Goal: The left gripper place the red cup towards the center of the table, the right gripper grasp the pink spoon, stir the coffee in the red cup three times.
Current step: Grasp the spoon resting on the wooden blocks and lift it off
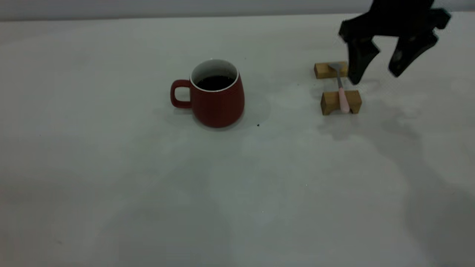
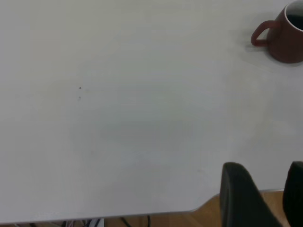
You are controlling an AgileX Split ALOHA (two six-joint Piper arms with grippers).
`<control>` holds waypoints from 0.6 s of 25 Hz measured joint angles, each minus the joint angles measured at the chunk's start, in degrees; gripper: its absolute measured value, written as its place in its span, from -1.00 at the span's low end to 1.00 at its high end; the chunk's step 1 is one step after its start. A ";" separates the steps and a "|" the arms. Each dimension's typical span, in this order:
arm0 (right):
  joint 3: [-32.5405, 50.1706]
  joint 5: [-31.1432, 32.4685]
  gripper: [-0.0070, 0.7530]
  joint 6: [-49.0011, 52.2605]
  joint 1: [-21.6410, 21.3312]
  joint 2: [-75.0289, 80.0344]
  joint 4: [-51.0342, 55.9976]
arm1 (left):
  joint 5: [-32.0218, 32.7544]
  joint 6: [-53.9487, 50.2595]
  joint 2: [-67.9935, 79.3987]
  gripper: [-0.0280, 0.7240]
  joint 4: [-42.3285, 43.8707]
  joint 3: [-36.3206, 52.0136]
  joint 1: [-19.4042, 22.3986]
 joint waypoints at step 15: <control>-4.76 -3.23 0.92 -0.52 1.23 9.12 2.71 | 0.00 0.05 0.00 -0.13 0.00 0.00 0.00</control>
